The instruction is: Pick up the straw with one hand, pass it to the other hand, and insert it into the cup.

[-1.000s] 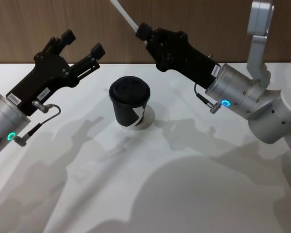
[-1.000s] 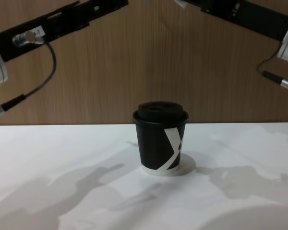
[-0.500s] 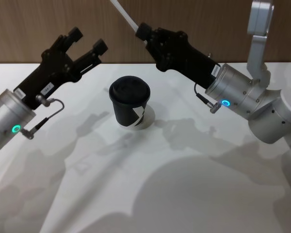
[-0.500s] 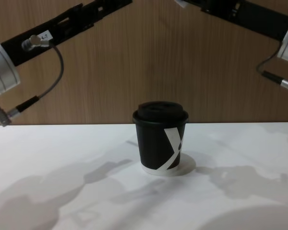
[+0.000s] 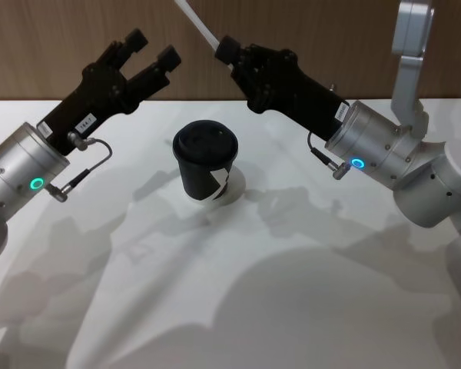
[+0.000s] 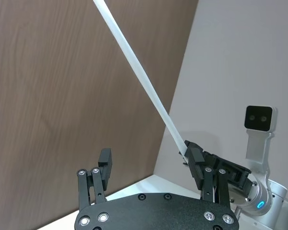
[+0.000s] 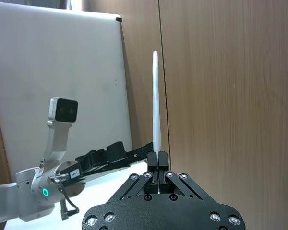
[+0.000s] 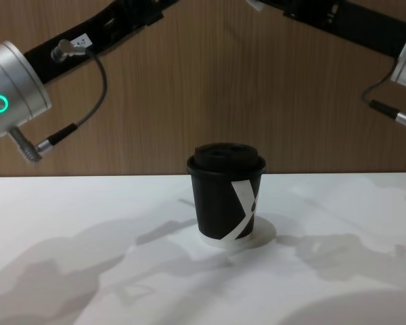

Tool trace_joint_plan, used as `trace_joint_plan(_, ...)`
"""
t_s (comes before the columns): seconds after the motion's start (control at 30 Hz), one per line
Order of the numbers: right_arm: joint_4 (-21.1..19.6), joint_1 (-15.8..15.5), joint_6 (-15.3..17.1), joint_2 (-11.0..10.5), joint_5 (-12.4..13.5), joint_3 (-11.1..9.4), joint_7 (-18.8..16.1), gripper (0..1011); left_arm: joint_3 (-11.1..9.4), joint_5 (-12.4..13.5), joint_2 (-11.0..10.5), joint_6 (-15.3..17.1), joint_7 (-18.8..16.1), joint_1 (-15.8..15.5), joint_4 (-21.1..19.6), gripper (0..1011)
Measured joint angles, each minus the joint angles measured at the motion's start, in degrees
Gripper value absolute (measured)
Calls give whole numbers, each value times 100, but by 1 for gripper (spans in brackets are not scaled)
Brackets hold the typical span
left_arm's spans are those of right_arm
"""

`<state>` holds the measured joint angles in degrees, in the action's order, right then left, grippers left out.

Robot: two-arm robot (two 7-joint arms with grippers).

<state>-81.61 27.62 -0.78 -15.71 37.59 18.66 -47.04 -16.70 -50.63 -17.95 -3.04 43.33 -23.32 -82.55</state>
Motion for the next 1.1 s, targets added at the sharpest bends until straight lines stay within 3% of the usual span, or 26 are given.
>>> trace_joint_plan(1.1,0,0,0,0,0,0,0,15,-258,-495,223,-26,713,-690,773,1003)
